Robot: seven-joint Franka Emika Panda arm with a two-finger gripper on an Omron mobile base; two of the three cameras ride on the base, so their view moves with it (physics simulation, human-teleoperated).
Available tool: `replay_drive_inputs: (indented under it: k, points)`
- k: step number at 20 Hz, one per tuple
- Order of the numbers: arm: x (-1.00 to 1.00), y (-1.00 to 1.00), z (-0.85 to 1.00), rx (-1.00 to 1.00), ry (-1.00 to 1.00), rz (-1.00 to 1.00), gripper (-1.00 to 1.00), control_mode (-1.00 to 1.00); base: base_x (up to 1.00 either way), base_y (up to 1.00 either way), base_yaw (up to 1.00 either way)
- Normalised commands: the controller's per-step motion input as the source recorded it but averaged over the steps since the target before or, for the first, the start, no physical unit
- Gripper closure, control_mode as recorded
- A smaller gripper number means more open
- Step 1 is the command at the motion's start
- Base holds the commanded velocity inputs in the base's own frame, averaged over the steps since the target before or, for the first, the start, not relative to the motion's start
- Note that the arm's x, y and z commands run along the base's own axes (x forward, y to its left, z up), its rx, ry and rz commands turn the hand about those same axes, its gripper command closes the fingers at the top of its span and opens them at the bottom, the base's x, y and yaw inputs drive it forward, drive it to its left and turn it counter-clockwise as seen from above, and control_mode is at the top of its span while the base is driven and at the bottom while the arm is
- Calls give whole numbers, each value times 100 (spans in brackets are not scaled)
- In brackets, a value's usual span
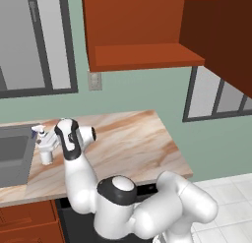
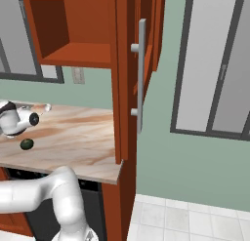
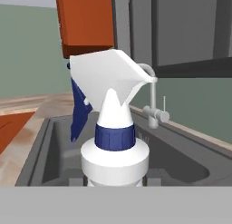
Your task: Open the cabinet. Pick the spray and place it next to the sink. Then close the cabinet.
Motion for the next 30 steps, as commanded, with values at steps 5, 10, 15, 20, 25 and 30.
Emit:
replay_drive_inputs:
  k: [5,10,15,20,25,30]
  points:
    - [19,15,-14,1,0,0,100,-100,0,0,0]
    - [14,16,-18,1,0,0,100,-100,0,0,0]
    - [-7,10,-24,2,-1,0,100,-100,0,0,0]
    - [-11,0,-24,0,-4,0,100,-100,0,0,0]
    - [-4,-2,-17,0,-5,0,100,-100,0,0,0]
    - [0,0,-12,0,-2,0,100,-100,0,0,0]
